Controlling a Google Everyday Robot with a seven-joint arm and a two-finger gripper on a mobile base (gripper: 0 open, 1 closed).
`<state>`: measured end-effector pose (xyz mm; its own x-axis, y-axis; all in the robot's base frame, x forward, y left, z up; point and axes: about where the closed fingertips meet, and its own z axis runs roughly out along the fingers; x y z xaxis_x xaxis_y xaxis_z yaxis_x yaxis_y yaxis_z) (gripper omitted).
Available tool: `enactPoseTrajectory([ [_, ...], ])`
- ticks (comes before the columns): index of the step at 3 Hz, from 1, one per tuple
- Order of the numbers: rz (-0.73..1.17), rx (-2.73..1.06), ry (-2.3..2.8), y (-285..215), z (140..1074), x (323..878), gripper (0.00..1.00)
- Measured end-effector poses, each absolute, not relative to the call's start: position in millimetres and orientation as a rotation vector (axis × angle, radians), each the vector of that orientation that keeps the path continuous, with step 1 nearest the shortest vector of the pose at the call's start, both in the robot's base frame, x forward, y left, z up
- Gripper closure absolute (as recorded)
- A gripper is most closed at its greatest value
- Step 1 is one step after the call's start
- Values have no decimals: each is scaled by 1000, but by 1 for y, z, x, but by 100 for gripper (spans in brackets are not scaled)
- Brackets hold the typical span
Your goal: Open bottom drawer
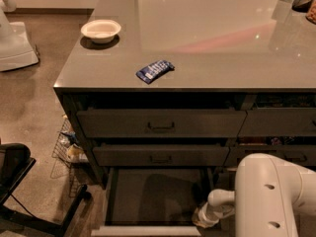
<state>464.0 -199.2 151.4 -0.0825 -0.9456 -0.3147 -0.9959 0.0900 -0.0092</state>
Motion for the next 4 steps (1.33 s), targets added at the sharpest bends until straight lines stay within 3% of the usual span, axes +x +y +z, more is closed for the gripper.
enactPoseTrajectory([
  [1,372,-1961,2227,-211,165,407,100],
  [4,420,-1979,2239,-208,163,383,36],
])
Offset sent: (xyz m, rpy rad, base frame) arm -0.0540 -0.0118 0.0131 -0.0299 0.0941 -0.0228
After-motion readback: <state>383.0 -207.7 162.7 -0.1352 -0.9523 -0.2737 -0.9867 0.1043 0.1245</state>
